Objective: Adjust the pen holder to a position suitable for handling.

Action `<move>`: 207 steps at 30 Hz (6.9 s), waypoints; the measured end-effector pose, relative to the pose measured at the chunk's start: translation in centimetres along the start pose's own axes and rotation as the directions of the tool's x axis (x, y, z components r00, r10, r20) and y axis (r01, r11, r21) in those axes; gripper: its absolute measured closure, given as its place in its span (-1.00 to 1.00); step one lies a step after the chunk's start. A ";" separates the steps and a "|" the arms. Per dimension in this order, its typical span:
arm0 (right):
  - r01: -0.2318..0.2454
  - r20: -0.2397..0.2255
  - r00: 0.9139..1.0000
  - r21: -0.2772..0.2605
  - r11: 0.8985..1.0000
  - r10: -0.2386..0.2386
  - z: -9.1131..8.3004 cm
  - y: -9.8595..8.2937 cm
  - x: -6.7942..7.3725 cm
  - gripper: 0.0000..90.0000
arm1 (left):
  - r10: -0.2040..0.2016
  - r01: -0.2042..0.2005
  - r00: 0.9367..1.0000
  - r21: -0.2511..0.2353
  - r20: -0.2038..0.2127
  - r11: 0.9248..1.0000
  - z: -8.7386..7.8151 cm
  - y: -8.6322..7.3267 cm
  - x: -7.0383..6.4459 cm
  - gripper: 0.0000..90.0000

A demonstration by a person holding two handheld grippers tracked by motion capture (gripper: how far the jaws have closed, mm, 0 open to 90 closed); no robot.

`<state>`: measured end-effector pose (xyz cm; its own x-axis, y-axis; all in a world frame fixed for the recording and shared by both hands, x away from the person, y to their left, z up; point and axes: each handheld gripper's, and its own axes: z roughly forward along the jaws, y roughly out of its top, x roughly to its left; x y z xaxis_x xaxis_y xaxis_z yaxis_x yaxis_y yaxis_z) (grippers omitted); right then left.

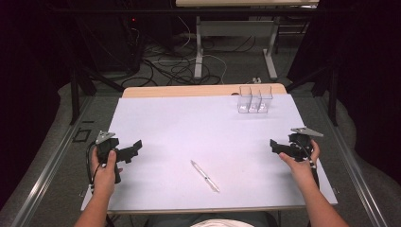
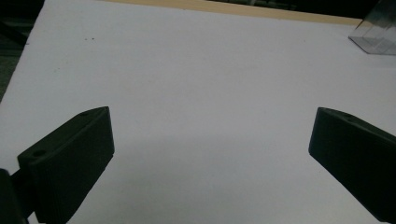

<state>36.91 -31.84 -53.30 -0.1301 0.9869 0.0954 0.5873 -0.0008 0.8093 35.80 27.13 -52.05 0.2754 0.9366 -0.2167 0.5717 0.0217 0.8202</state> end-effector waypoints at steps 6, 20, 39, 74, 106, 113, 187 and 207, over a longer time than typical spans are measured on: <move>-0.056 -0.017 0.998 0.015 0.998 0.056 0.2 -0.2 -0.4 -0.90 | 0.041 -0.041 0.999 0.006 0.018 0.999 0.4 0.1 -0.5 -0.99; 0.012 -0.043 0.999 0.007 1.000 -0.012 0.7 1.4 1.4 -0.68 | 0.042 -0.042 0.999 0.004 0.011 0.999 -0.3 -0.4 -0.5 -0.99; 0.053 -0.088 0.995 0.051 0.997 -0.049 2.0 8.4 2.2 -0.31 | 0.052 -0.052 0.999 0.012 0.003 0.999 -0.5 -0.8 -0.6 -0.99; 0.112 0.017 0.993 0.119 0.986 -0.115 6.7 17.2 1.9 -0.14 | 0.055 -0.055 0.998 0.041 0.000 0.998 -0.1 -1.0 -0.4 -0.99; 0.057 0.060 0.996 0.148 0.987 -0.066 11.3 17.4 -0.4 0.39 | 0.024 -0.021 0.997 0.047 -0.073 0.999 -1.9 -2.4 0.2 -0.99; 0.033 0.068 0.997 0.141 0.990 -0.043 11.7 17.5 -0.8 0.45 | 0.017 -0.014 0.997 0.046 -0.077 0.999 -2.1 -2.5 0.3 -0.99; -0.064 0.088 0.995 0.302 0.951 0.039 9.8 14.4 5.2 0.99 | 0.071 -0.070 0.997 0.061 -0.011 0.996 -0.9 -2.0 -0.5 -1.00; 0.036 -0.064 0.998 0.377 0.925 -0.013 6.7 11.5 12.5 0.97 | 0.089 -0.091 0.996 0.061 0.026 0.994 0.0 -1.5 -1.3 -0.99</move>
<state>47.45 -18.45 -46.69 -0.1885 0.9745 0.1214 0.8401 0.0960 0.5338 34.61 25.93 -52.97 0.3450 0.9255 -0.1562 0.5902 -0.0845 0.8028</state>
